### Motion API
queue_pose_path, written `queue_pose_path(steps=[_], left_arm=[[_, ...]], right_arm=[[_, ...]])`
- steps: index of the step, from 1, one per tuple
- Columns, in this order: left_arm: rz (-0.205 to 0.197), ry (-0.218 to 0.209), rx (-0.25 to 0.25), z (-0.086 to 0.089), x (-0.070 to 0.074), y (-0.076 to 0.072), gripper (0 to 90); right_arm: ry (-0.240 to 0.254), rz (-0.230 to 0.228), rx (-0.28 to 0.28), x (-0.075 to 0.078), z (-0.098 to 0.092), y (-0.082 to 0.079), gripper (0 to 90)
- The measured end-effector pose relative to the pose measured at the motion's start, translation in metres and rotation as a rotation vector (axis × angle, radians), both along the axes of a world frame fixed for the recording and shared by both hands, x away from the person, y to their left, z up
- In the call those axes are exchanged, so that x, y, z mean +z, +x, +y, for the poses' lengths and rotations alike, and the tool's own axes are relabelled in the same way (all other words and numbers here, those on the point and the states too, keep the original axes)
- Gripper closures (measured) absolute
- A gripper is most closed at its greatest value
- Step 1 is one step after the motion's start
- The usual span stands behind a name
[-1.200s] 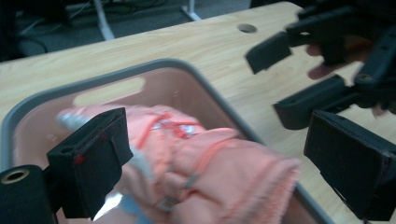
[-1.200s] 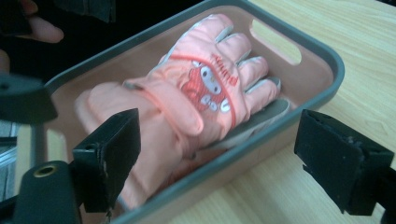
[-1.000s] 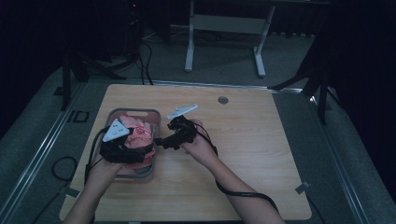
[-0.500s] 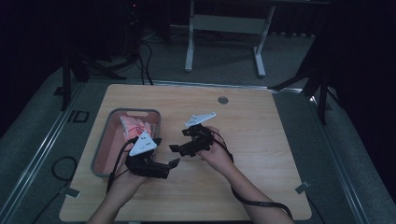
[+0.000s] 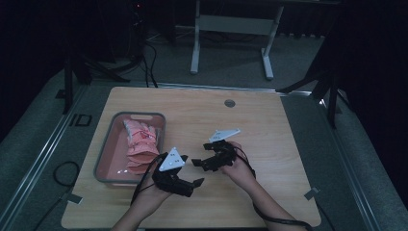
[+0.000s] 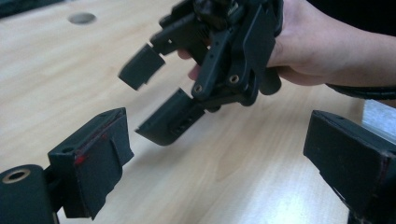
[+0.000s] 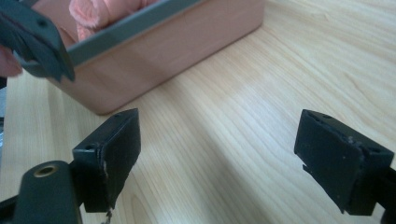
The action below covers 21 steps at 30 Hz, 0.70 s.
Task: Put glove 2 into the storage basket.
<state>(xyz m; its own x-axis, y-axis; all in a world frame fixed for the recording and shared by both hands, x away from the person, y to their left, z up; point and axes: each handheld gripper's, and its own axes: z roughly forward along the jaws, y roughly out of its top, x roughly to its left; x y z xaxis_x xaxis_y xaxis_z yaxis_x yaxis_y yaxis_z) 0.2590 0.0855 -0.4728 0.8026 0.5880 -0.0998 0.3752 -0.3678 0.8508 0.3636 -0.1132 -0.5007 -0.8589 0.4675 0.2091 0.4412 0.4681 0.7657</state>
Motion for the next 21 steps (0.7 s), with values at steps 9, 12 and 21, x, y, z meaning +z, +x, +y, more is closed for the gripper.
queue_pose_path(steps=[9,12,21], left_arm=[[0.031,-0.014,-0.037,-0.015,-0.025,-0.001,7.4],[0.035,-0.027,-0.047,-0.018,-0.030,-0.001,7.5],[-0.004,-0.013,-0.091,-0.030,-0.050,-0.005,7.4]], right_arm=[[-0.008,-0.001,-0.008,-0.018,-0.017,-0.006,14.3],[-0.017,-0.009,-0.011,-0.025,-0.023,-0.008,14.3],[-0.025,-0.053,-0.016,-0.039,-0.042,-0.017,13.7]])
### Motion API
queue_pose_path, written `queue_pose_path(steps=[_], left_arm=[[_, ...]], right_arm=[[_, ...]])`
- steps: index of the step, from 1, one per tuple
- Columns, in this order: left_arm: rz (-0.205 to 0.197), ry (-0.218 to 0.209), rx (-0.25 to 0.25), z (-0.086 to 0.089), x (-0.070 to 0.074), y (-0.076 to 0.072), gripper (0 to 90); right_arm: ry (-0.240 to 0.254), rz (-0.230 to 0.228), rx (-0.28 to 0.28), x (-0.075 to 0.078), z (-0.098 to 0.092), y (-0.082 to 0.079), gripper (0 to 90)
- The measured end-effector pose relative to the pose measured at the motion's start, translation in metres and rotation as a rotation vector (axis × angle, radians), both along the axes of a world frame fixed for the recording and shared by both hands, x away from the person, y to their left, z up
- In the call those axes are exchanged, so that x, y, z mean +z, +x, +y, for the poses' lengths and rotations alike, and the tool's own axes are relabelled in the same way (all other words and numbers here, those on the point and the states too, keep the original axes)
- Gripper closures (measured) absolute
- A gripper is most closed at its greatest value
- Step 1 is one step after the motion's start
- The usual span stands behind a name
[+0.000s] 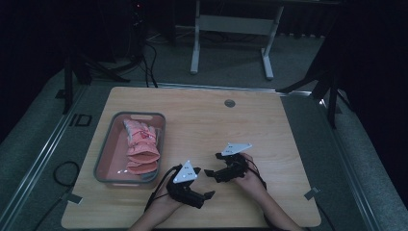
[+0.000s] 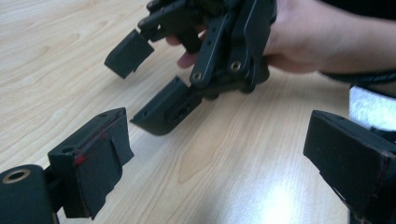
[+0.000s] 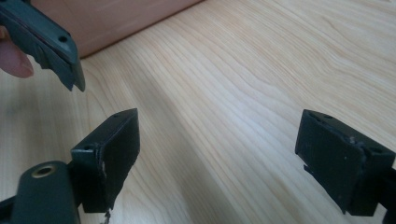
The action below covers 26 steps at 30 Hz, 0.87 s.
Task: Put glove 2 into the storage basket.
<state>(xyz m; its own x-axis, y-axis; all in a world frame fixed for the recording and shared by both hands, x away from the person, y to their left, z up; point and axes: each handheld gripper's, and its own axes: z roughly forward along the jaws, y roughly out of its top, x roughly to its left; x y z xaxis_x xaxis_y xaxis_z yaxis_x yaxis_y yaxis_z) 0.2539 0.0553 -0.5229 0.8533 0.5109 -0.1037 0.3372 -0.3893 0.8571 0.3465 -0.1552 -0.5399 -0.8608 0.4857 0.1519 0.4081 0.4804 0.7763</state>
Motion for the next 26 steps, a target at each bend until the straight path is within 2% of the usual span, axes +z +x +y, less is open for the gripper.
queue_pose_path(steps=[5,13,16,22,26], left_arm=[[-0.005,0.035,-0.009,-0.006,-0.011,0.000,7.4],[0.004,0.025,-0.011,-0.008,-0.019,-0.001,7.4],[-0.003,0.039,-0.013,-0.008,-0.022,-0.002,7.4],[0.004,0.015,-0.004,-0.005,-0.021,-0.001,7.4],[0.009,0.017,-0.004,-0.004,-0.022,-0.001,7.4]], right_arm=[[-0.010,0.003,-0.007,-0.006,-0.007,-0.004,13.7],[-0.014,-0.011,-0.021,-0.012,-0.017,-0.009,13.6],[-0.018,-0.020,-0.023,-0.013,-0.019,-0.009,13.6],[-0.032,-0.022,-0.026,-0.015,-0.021,-0.007,13.6],[-0.035,-0.023,-0.025,-0.016,-0.021,-0.006,13.6]])
